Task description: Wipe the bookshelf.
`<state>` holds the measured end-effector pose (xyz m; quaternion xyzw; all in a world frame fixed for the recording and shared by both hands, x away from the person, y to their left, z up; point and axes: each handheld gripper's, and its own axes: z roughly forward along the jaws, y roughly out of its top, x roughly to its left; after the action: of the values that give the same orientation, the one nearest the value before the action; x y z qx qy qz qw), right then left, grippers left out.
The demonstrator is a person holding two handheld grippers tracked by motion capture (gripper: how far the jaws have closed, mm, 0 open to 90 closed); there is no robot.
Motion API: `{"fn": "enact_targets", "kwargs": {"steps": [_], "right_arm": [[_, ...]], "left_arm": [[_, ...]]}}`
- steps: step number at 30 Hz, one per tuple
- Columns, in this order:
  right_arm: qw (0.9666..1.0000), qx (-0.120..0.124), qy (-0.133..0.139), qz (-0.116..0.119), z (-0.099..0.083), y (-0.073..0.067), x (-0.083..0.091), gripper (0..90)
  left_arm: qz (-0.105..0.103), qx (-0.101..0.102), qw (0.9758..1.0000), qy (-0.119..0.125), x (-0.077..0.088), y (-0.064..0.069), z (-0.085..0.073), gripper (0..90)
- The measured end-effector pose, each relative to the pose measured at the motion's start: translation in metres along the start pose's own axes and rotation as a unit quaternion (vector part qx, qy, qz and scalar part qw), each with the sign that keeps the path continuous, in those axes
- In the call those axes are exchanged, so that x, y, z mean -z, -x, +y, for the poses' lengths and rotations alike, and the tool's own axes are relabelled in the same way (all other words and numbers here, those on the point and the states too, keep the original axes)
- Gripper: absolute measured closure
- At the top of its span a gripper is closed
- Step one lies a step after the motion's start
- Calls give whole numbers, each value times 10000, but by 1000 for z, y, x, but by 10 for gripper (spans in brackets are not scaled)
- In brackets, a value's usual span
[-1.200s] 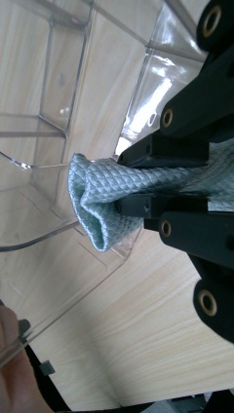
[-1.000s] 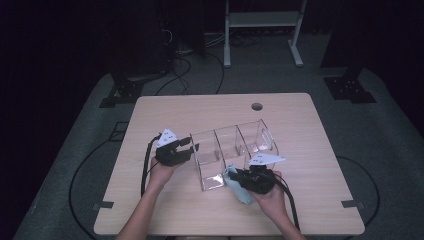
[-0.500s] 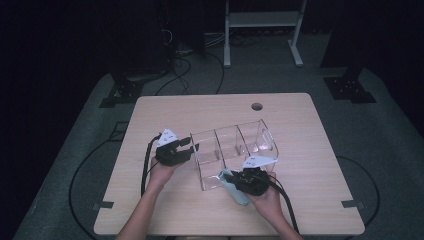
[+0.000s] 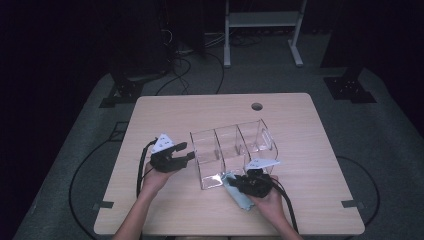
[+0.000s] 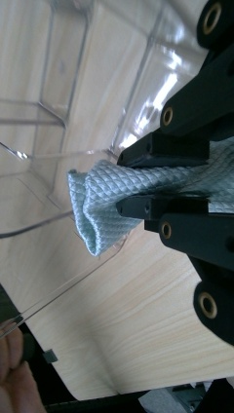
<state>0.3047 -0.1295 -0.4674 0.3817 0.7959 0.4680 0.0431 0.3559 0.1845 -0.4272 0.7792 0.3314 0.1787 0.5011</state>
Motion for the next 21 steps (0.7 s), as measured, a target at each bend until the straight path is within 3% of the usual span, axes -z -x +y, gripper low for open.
{"fn": "enact_targets", "kwargs": {"steps": [12, 16, 21], "right_arm": [[9985, -78, 465, -270, 2, 13, 52, 772], [9957, -141, 735, -544, 7, 21, 76, 771], [9953, -216, 776, -538, 16, 29, 77, 767]], "left_arm": [[-277, -201, 9994, -40, 27, 26, -13, 414], [-407, -314, 9986, -99, 36, 35, -18, 386], [-491, -335, 9982, -88, 34, 40, -18, 345]]}}
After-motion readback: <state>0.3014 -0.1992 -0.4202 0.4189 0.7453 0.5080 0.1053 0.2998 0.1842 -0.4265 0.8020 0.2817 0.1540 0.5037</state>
